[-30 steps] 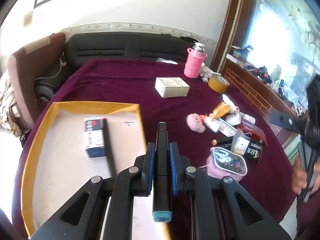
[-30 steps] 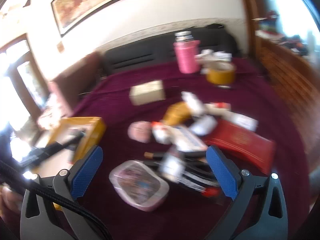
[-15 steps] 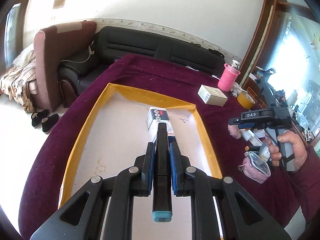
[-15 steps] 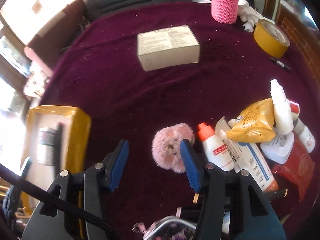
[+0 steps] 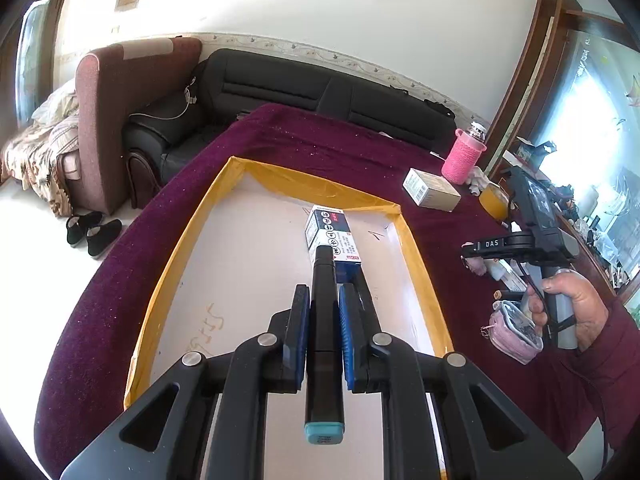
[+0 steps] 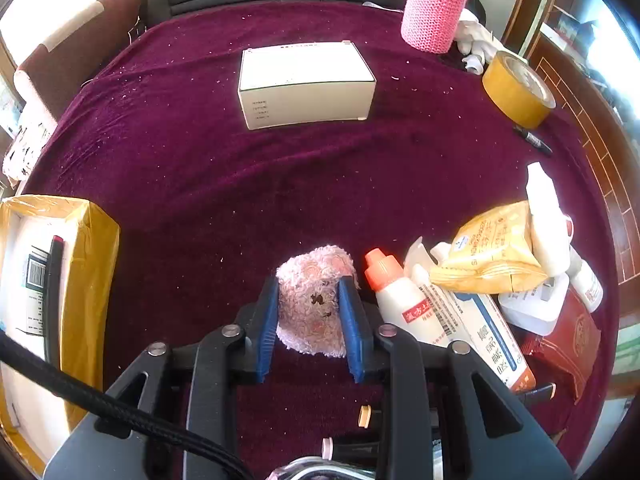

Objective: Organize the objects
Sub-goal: 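Carry the teal-capped marker to the tray with the left gripper while the right gripper grasps the pink plush ball, then release the marker in the tray with the left gripper while the right gripper drops the plush ball there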

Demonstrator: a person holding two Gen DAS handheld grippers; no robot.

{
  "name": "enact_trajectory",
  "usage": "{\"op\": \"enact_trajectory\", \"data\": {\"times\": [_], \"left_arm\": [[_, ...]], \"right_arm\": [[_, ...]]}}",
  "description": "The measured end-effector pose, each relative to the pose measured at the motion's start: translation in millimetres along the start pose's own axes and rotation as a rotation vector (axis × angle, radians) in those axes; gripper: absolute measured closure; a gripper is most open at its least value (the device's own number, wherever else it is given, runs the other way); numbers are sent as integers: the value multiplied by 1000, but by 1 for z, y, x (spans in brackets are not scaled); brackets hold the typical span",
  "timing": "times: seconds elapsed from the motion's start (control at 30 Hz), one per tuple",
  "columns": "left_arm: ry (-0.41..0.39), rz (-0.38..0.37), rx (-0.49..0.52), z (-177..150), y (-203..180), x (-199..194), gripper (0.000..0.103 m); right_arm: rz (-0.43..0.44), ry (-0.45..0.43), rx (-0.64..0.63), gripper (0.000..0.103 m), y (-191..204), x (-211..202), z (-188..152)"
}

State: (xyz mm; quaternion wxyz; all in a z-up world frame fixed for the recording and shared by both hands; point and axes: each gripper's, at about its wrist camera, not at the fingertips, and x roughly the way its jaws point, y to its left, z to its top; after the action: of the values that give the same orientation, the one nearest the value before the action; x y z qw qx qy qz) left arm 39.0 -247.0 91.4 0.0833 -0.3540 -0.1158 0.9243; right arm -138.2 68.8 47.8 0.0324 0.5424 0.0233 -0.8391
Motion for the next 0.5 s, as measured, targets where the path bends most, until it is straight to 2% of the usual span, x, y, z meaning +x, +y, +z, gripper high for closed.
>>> {"op": "enact_trajectory", "data": {"times": [0.13,0.23,0.3,0.5], "left_arm": [[-7,12,6,1,-3,-8,91],[-15,30,11,4,-3,-13,91],[-16,38,11,7,-2,-14,91],[-4,78,44,23,-3,1,91]], "right_arm": [[27,-9,41,72,-4,5,5],[43,-5,39,80,-6,0,5],[61,-22,49,81,-9,-9,2],[212,-83,69,81,-6,-45,-4]]}}
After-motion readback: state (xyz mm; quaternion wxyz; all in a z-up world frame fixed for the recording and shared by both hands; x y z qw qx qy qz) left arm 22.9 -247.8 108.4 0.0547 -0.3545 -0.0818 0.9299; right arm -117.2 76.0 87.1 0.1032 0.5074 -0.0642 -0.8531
